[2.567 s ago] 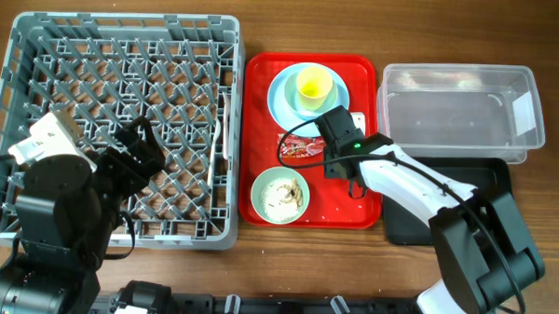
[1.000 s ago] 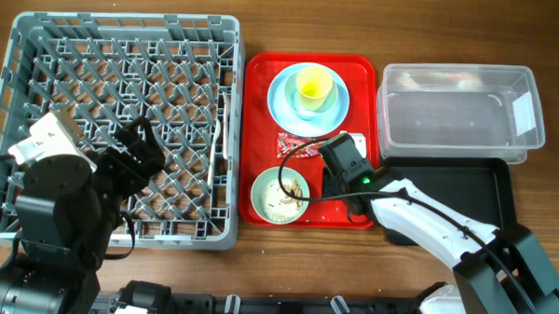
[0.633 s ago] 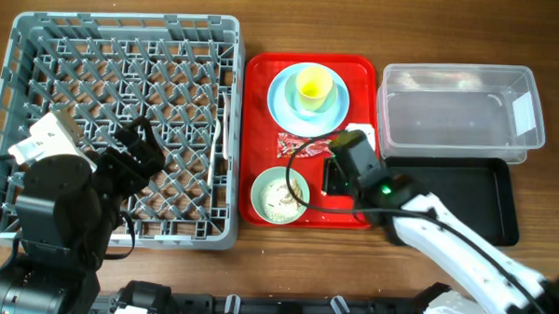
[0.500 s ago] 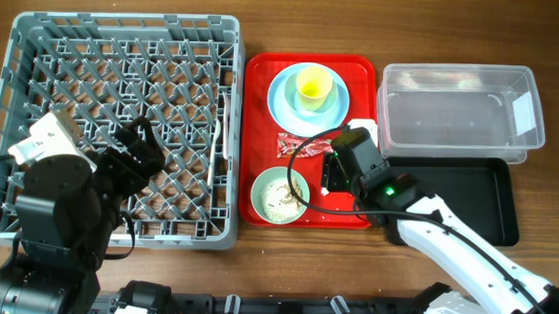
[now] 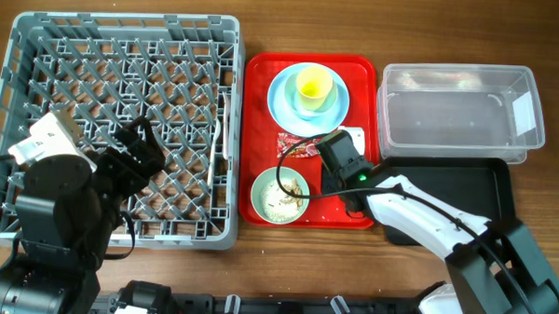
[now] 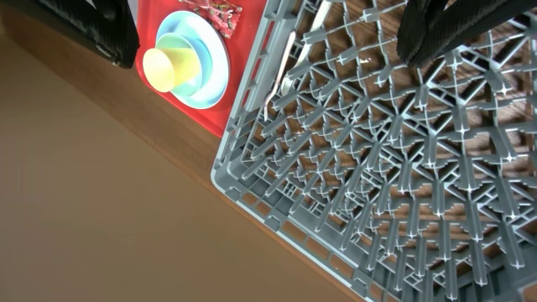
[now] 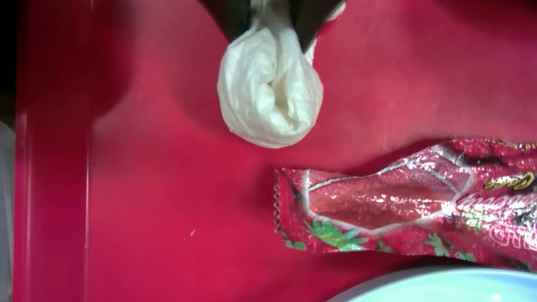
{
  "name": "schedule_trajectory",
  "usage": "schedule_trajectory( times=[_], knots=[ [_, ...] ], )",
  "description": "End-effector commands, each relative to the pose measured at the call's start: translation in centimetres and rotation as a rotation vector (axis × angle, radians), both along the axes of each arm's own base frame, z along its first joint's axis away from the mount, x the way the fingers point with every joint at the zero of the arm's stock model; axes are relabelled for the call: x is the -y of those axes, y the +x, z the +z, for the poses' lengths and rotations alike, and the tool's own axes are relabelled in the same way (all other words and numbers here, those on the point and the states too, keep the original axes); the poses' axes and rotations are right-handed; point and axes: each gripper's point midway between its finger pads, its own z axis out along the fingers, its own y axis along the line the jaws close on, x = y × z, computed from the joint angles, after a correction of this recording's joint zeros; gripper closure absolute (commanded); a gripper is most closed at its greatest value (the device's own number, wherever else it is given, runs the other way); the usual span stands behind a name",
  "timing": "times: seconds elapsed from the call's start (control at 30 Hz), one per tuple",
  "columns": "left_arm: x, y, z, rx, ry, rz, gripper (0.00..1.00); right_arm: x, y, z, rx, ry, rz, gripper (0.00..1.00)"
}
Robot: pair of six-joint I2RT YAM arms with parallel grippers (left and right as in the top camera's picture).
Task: Sort waste into correct bins and load items into the dishwasher rack
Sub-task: 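Carry the tissue right and drop it onto the black tray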
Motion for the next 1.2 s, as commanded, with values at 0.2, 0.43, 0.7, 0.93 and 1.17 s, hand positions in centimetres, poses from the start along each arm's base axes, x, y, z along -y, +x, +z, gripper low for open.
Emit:
schedule_trajectory(
  times=[0.2, 0.43, 0.7, 0.93, 1.17],
  knots=[
    [-0.3, 0.0, 0.4, 0.013, -0.009, 0.019, 0.0, 0.5, 2.7, 14.7, 0.308, 0.12, -0.037, 0.96],
    [-0.3, 0.0, 0.4, 0.013, -0.009, 0.019, 0.0, 15.6, -4.7, 14.3, 0.167, 0.023, -0.751, 0.96],
    [-0.3, 0.0, 0.4, 0.013, -0.009, 0.019, 0.0, 24.5, -8.4, 11.9, 0.123, -0.059, -1.158, 0.96],
    [-0.3, 0.0, 0.4, 0.013, -0.009, 0.019, 0.0, 27.7, -10.5, 8.3, 0.114, -0.063, -1.323, 0.83],
    [-0.3, 0.0, 0.4, 0.013, -0.009, 0.019, 0.0, 27.5, -9.9, 7.9, 0.084, -0.073, -1.206, 0.0]
  ],
)
